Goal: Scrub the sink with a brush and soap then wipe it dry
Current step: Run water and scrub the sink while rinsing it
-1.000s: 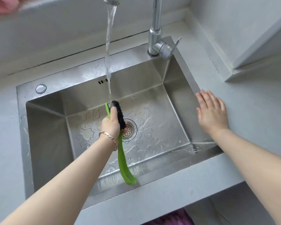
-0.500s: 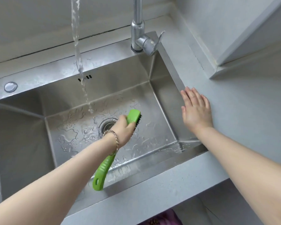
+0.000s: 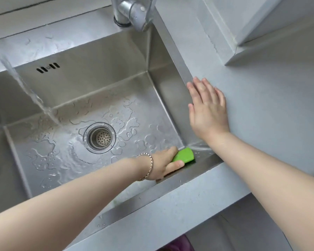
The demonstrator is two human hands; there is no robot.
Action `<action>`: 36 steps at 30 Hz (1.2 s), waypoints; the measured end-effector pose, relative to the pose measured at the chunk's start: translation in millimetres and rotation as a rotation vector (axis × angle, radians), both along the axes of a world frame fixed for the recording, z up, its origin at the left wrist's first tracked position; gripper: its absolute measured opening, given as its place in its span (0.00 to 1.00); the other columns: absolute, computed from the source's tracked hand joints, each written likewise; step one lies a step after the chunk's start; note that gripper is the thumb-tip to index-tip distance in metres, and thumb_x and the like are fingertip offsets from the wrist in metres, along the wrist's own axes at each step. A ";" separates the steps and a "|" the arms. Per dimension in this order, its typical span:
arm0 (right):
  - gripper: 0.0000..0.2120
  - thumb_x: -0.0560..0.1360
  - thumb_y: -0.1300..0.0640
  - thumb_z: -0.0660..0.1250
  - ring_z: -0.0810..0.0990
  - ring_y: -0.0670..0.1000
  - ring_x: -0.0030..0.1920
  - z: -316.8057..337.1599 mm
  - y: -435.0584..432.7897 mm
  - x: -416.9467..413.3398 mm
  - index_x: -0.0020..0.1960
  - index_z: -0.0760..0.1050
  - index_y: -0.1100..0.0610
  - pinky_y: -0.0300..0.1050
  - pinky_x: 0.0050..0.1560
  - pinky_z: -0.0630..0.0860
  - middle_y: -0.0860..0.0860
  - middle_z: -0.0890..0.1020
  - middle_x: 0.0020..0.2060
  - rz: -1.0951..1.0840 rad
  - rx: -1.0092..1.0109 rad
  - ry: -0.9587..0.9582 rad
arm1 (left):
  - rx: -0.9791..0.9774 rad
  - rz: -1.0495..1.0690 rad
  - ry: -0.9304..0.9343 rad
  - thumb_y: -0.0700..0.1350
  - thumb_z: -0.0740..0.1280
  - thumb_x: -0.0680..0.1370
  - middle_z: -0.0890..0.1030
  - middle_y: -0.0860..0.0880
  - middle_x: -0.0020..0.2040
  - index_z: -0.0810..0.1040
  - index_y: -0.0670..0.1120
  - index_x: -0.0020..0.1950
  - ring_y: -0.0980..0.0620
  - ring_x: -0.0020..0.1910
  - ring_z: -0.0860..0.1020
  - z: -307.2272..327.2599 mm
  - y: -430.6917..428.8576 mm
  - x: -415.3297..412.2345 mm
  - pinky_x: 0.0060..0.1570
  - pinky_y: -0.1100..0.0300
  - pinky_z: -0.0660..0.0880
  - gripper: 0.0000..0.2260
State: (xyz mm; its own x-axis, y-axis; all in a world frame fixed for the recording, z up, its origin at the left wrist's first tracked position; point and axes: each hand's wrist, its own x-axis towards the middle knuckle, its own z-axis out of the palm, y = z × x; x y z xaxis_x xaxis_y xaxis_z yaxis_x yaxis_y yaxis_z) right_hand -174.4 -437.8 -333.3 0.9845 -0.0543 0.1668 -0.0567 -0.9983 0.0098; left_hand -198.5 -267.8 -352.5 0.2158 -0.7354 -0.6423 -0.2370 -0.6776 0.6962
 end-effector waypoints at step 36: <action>0.25 0.75 0.57 0.49 0.66 0.58 0.71 8.8 -1.3 -0.9 0.69 0.69 0.59 0.50 0.69 0.53 0.56 0.70 0.69 -0.014 0.207 0.064 | 0.054 0.026 0.029 0.54 0.51 0.81 0.73 0.39 0.56 0.63 0.41 0.54 0.42 0.53 0.74 -42.3 -41.2 6.5 0.54 0.53 0.68 0.16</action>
